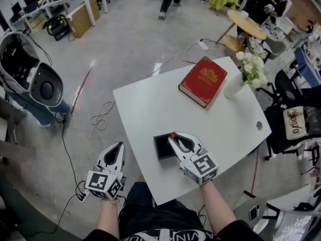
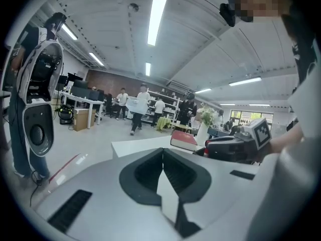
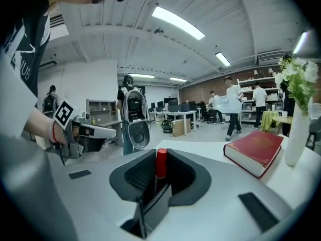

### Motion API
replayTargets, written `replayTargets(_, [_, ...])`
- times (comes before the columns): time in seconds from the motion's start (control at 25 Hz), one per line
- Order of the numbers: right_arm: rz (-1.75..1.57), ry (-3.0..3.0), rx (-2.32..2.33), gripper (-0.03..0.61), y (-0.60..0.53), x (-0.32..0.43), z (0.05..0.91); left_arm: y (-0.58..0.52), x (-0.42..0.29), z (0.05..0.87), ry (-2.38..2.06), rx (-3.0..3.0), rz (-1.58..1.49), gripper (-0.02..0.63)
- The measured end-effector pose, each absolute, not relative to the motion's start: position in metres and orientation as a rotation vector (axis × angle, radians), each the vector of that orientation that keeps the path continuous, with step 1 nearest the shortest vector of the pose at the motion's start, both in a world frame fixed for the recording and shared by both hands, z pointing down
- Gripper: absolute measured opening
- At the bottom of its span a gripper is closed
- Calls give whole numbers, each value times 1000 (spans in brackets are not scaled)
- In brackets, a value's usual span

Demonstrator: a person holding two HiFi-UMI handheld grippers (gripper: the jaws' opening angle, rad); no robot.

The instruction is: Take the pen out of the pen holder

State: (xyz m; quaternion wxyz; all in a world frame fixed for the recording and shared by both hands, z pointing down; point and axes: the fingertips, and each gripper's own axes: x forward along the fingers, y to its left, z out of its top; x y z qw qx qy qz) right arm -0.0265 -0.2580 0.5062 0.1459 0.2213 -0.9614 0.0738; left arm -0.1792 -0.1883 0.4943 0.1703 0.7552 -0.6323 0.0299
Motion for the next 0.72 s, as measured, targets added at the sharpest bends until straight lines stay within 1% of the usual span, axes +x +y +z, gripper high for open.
replayTargets(0.72, [265, -2900, 672, 67, -248, -19, 455, -196, -171, 473, -1789, 2198, 63, 5])
